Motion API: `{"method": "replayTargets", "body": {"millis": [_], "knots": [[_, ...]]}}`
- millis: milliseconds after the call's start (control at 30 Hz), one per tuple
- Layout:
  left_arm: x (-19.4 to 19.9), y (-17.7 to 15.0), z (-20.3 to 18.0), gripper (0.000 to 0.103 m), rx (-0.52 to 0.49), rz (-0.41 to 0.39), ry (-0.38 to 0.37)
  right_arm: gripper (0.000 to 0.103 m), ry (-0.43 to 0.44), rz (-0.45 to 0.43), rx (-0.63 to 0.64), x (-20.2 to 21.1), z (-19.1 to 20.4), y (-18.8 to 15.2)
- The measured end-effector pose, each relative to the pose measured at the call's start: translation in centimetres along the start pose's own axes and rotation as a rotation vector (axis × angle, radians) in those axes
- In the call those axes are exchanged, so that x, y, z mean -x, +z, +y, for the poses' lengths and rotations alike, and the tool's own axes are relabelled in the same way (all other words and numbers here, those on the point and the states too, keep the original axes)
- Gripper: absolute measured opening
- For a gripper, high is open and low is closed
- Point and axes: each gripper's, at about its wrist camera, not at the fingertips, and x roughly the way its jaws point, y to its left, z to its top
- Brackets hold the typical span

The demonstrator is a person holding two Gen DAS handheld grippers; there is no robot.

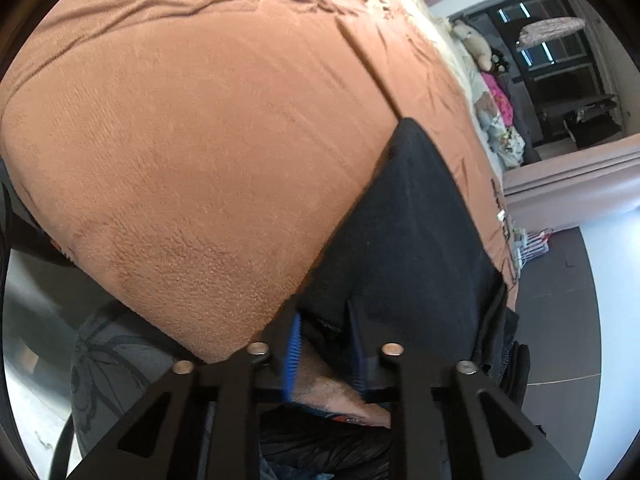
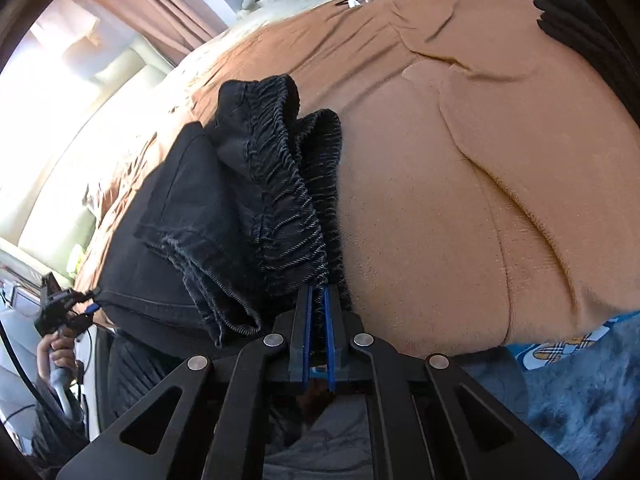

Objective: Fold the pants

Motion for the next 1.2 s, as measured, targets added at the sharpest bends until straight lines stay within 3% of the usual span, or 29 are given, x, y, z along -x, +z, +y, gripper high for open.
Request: {"method": "replayTargets", "body": {"millis": [167, 300, 367, 433, 1200], "knots": [[0.3, -0.4, -0.2, 0.02, -0.013, -0.013, -0.001, 0.005, -0.056, -0.081, 0.072, 2.9, 2.2, 1.6], [0.0, -0.8, 0.1, 0.029, -0.005, 0.0, -0.006, 0.01, -0.045, -0.097, 0.165, 3.9, 5.1, 2.0], [-0.1, -1.0, 0.2, 0.035, 0.003, 0.012, -0.027, 0.035, -0.046, -0.091, 0.208, 3.6, 6.2, 1.8], [-0.1, -1.1, 0.0, 0.036, 0.002, 0.013, -0.027, 0.047, -0.059, -0.094, 0.252, 2.8, 7.6, 1.7], [-0.4, -0.9, 1.7, 0.039, 0.06, 0.009, -0.116, 0.047, -0.19, 0.098, 0.738, -9.1, 19.4, 2.2]]}}
